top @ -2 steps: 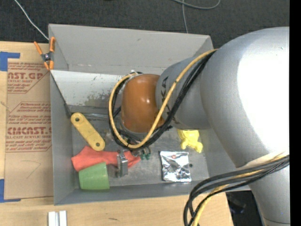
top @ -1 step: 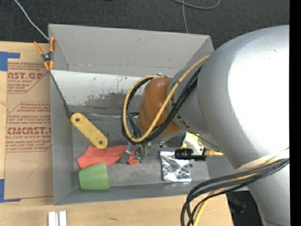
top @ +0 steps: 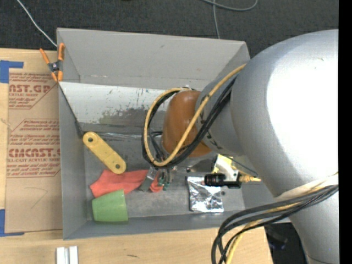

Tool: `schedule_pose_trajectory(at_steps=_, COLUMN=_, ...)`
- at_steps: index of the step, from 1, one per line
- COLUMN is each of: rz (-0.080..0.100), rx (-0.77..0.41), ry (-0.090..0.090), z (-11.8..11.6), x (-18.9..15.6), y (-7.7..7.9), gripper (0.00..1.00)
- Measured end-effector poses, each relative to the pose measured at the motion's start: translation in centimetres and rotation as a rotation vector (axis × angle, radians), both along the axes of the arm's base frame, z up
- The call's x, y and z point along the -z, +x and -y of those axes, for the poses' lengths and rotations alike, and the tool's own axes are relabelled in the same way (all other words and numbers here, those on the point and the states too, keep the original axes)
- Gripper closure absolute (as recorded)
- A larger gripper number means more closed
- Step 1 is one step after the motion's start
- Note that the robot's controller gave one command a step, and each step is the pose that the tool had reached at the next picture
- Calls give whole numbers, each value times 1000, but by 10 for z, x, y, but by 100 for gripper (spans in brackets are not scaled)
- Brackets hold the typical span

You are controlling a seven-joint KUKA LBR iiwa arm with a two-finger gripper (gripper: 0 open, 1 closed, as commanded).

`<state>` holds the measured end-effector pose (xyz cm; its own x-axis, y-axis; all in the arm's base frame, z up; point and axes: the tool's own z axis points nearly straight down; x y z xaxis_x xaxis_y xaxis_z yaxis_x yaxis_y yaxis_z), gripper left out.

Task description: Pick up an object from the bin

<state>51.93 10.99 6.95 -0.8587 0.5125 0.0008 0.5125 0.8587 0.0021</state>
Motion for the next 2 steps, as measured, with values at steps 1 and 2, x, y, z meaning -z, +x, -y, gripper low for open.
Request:
schedule_pose_trajectory(at_steps=1, rz=7, rx=-12, ry=3, z=-17, x=-90, y=-10, gripper=100)
schedule_pose_trajectory(at_steps=2, rz=-3, rx=-53, ry=-2, z=-16, x=4, y=28, gripper=100)
